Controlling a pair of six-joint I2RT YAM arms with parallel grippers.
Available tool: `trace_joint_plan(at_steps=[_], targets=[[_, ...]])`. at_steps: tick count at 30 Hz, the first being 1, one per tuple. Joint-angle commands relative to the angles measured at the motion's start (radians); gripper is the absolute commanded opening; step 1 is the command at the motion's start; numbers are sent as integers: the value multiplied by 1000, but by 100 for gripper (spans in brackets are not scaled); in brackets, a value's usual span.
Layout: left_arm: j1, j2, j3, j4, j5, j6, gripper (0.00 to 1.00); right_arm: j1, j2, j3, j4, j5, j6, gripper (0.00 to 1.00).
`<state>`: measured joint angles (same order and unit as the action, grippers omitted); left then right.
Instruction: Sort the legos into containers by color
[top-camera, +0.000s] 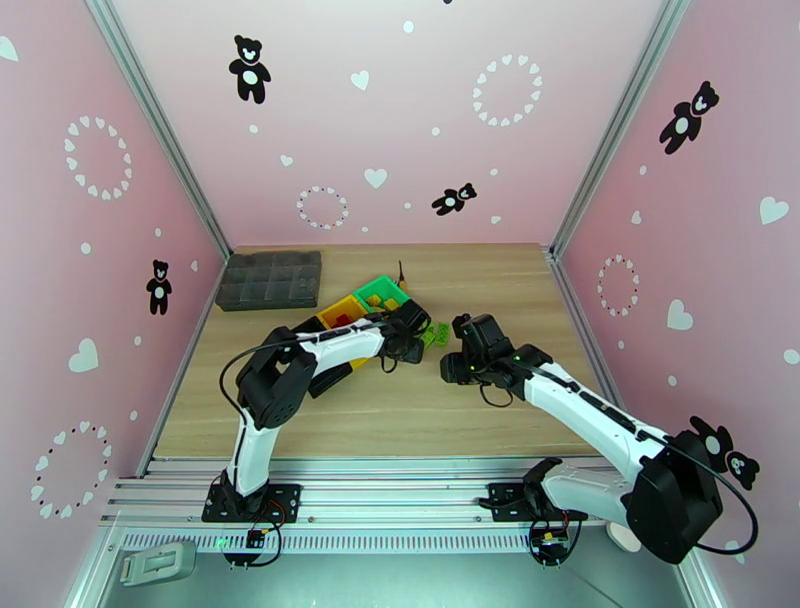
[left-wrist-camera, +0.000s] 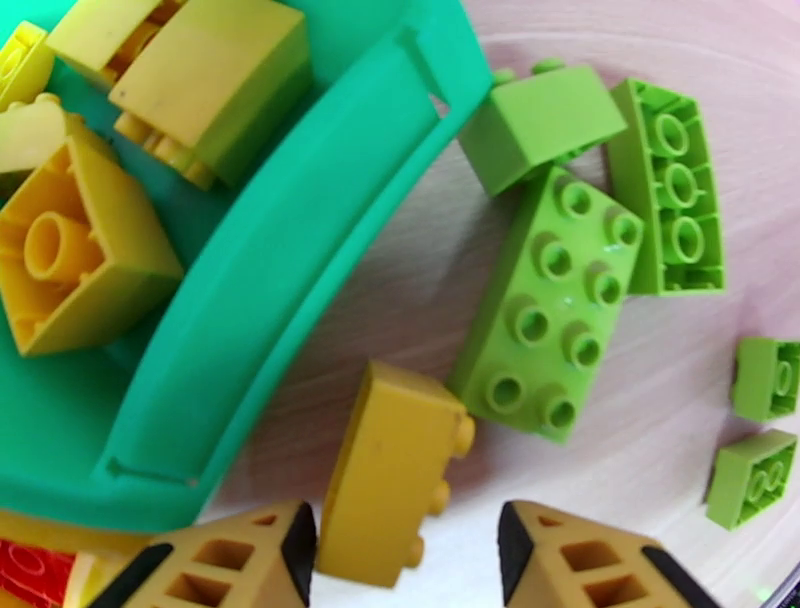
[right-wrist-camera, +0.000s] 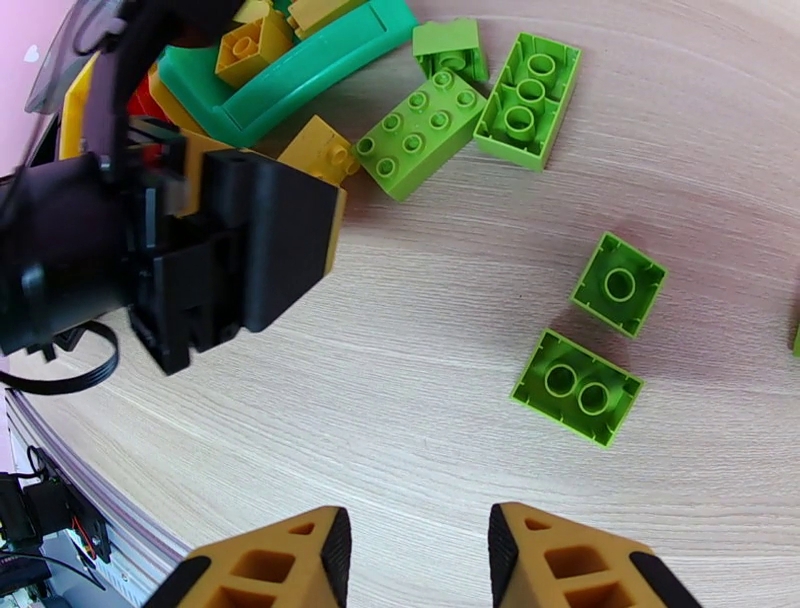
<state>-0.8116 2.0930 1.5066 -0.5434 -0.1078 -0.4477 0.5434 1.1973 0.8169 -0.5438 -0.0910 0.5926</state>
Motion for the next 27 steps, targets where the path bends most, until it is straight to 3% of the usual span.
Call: trace_joint_plan(at_steps=[1, 6, 14, 27], targets=[[-5, 23, 39, -33, -33, 17, 51, -1, -23, -13, -3, 16, 9, 42], [-6, 22, 39, -33, -43, 15, 45, 0, -21, -19, 7, 19, 11, 42], [-11, -21, 13, -34, -47, 12, 27, -2, -23, -15, 12, 37, 12, 41], [-13, -175, 35, -77, -48, 40, 24, -3, -31, -13, 0, 90, 5, 41]])
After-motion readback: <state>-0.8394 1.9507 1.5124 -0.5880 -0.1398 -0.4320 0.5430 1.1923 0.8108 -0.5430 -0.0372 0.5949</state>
